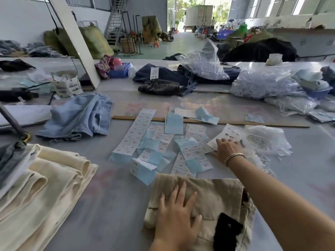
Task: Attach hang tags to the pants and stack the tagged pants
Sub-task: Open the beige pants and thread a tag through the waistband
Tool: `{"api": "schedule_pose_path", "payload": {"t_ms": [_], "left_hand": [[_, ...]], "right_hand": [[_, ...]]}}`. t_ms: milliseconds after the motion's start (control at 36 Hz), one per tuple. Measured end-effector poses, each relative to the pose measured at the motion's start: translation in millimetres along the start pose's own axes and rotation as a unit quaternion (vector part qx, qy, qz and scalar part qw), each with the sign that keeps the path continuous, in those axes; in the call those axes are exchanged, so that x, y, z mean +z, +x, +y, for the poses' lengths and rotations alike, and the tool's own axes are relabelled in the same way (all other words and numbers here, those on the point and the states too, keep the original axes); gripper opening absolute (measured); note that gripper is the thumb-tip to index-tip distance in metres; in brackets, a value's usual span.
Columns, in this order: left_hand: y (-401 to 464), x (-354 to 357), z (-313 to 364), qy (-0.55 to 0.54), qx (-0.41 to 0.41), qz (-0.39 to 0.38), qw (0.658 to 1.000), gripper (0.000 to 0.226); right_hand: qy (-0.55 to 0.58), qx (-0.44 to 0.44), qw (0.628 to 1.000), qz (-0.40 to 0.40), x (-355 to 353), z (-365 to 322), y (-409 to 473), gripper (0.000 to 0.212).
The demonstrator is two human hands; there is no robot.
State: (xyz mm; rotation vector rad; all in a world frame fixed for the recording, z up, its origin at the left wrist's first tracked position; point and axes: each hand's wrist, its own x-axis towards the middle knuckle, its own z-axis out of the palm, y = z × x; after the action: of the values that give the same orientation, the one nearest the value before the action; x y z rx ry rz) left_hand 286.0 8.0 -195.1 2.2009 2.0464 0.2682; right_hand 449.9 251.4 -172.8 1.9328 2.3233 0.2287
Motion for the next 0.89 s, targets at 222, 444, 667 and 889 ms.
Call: {"api": "schedule_pose_path", "payload": {"t_ms": [222,444,667,889], "left_hand": [[-16.4,15.2,8.3,-0.011,-0.055,0.011,0.998,0.060],[11.8,1.6,-9.6,-0.318,-0.138,0.078,0.935,0.026],[47.0,-48.6,-9.6,-0.714,-0.283,0.060,0.638,0.020],[50.4,-7.4,-22.6,-0.585,-0.246,0.016,0.773,0.024]], "right_hand": [[0.025,0.003,0.998,0.060,3.3,7.7,0.9,0.032],[0.221,-0.055,0.935,0.270,-37.9,-14.4,-42.1,0.016],[0.174,-0.442,0.825,0.305,-33.2,-61.4,-157.8,0.025],[0.449,-0.137,0.865,0.176,-20.2,-44.4,-112.8,0.010]]}}
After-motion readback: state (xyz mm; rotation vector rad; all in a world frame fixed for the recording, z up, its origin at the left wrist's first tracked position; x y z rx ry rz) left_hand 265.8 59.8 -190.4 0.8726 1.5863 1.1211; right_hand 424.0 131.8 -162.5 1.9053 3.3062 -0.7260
